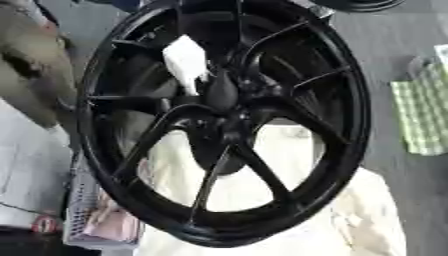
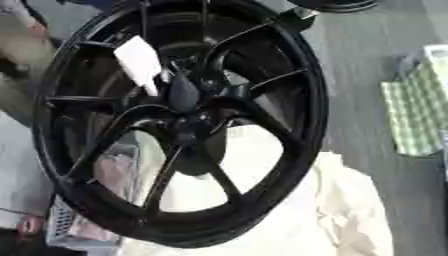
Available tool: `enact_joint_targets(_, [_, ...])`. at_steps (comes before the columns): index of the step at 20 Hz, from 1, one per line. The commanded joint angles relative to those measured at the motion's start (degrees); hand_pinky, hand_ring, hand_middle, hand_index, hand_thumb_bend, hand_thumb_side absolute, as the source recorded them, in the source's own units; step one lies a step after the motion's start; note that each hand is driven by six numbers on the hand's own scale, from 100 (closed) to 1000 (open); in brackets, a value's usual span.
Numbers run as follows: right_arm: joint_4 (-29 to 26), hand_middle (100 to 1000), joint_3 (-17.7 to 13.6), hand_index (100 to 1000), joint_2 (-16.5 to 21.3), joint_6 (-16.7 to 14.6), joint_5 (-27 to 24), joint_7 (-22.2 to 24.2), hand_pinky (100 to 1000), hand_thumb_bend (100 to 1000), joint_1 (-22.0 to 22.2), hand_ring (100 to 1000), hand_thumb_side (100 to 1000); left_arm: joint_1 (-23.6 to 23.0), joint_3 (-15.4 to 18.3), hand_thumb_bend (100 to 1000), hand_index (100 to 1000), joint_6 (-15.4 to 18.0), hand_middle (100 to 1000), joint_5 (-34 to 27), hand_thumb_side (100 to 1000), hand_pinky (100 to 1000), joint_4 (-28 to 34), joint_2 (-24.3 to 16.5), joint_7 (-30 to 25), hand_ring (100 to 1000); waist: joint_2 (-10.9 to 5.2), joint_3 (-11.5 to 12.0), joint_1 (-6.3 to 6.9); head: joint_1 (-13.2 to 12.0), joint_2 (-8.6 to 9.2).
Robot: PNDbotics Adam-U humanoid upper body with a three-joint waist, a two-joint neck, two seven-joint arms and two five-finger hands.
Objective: Pull the pin out of the wheel hub.
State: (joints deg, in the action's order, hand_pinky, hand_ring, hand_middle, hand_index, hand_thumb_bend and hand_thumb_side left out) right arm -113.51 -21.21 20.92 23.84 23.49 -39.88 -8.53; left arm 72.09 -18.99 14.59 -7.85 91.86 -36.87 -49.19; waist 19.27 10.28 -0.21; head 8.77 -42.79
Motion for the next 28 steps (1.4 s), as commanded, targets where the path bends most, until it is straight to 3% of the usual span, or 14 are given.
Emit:
enact_joint_targets(1, [-1.08,746,-0.55,758,1.33,12.0,0.33,-12.09,693,100,-0.33,680,525,0.71,1.26,100,892,3.24,762,0.06,227,934,0.44,-1.69,-2.77,882,-1.59,0.15,-0.08,0.29,-0.04])
enact_joint_targets(9, [-1.08,747,-0.62,758,1.52,12.12,0.62,-12.09,694,100,-0.01,681,525,-0.14,0.2,100,893,4.85,767,2.38,216,923,2.13,-3.6,-2.77,886,-1.69,0.76,0.13,0.76,-0.49])
enact_joint_targets(16, [-1.08,747,-1.0,758,1.46,12.17,0.74,-12.09,694,100,0.41,680,525,-1.0,-5.16,295,895,8.3,788,10.39,280,914,5.29,-7.27,-2.77,899,-1.71,0.67,0.8,1.64,-0.49])
enact_joint_targets(28, [-1.08,748,-0.85,758,1.53,12.02,0.82,-12.09,694,100,0.4,681,525,0.89,-11.71,426,903,12.85,796,17.92,301,914,3.05,-6.35,-2.77,896,-1.92,0.48,1.02,2.47,0.51])
